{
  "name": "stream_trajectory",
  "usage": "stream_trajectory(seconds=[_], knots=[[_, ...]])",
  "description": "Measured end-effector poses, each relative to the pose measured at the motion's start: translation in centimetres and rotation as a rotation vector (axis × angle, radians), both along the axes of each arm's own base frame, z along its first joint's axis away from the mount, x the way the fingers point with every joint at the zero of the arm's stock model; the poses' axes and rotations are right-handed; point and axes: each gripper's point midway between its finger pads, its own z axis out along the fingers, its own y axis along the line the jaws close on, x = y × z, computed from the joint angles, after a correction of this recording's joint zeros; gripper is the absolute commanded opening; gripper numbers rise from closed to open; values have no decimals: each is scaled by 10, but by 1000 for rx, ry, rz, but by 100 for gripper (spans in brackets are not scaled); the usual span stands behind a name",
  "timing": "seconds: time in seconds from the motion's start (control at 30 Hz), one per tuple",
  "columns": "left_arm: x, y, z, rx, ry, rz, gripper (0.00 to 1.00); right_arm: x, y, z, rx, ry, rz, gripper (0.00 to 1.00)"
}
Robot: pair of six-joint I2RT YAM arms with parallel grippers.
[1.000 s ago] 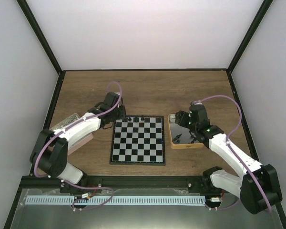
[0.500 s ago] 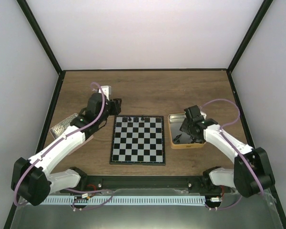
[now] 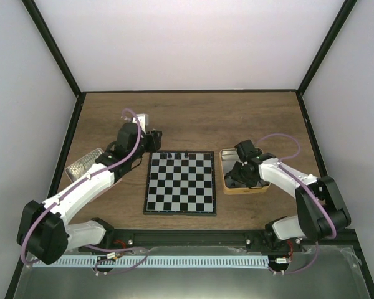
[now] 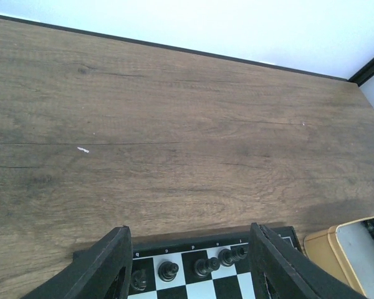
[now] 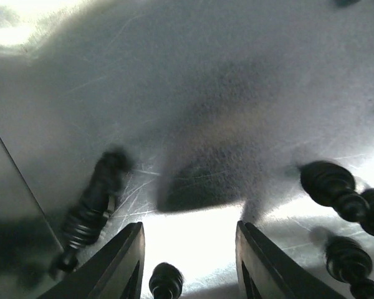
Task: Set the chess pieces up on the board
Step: Pick up the chess piece from the storage box.
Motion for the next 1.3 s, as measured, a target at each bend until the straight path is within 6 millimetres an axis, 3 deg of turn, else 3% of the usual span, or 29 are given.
stream_trajectory(seconds=[0.2, 0.67, 1.0, 1.3], knots=[[0, -1, 0, -1, -2, -3, 53, 4, 6, -6, 20, 7, 3, 42], [0, -1, 0, 5, -4, -5, 53, 15, 22, 0, 84, -44, 25, 44], [1, -1, -4, 9, 5, -6, 53, 20, 29, 8, 106, -83, 74, 39], [1, -1, -5, 10, 8, -7, 54, 33, 32, 1, 58, -81, 133, 30]])
